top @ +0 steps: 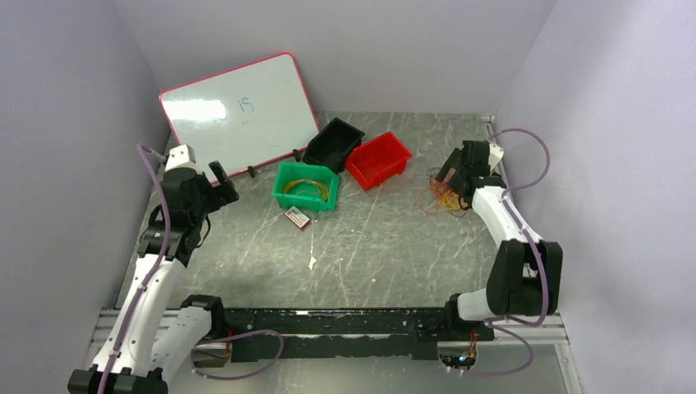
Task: Untangle the cables
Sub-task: Pick up the cable at the center of the board.
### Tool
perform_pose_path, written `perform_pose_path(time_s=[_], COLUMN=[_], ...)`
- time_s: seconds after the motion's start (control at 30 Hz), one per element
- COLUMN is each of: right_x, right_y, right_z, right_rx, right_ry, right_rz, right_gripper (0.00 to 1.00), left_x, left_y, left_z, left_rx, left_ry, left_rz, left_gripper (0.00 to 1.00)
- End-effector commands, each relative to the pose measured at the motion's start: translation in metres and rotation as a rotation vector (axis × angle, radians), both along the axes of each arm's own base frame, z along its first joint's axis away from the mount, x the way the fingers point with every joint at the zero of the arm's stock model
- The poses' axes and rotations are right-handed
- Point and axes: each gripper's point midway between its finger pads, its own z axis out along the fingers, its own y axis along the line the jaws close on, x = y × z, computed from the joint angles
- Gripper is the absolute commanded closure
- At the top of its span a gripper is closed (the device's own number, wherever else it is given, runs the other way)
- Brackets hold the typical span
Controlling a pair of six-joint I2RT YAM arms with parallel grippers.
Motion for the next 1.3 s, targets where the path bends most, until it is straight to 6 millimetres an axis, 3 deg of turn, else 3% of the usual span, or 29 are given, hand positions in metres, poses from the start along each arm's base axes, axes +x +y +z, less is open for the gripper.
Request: perform_pose_path(time_s=[0.0,0.1,0.3,0.47,0.83,0.93,1.07,1.27], right_x=[0.017,0.022,0.042,0.051,0.048,0.046,0.043,0.04], right_y=[0.003,0.002,-0.003,-0.011,-0.017,-0.016,-0.017,-0.013], right_z=[-0.01,-0.025,-0.032,-0.052,-0.102,-0.1,-0.095,-0.095], right_rx=[0.03,0.037,0.009,-0.015,-0.043,-0.042,-0.05,-0.046], right_ry=[0.02,0.044,0.065,0.112,0.221,0.21,0.187,0.186], right_rz=[0.017,0.004,-0.001,-0.016,-0.018,-0.006,0.002,0.029], right_gripper=[0.0,0.0,0.0,0.0,0.03,0.16,0.42,0.73], left_x=[0.005,0.006,0.008,0.009,0.011,0.011,0.011,0.012], left_y=[-0.007,-0.01,-0.015,-0.018,-0.02,-0.019,-0.019,-0.019], left_z=[0.013,0.011,0.009,0.007,0.001,0.001,0.002,0.001], left_rx=[-0.022,-0.027,-0.035,-0.039,-0.043,-0.041,-0.041,-0.041], left_ry=[-0.024,-0.015,-0.01,-0.003,0.022,0.022,0.017,0.021], left_rz=[-0.043,-0.058,-0.087,-0.1,-0.114,-0.11,-0.111,-0.109], left_gripper=[0.0,0.0,0.0,0.0,0.01,0.01,0.02,0.04])
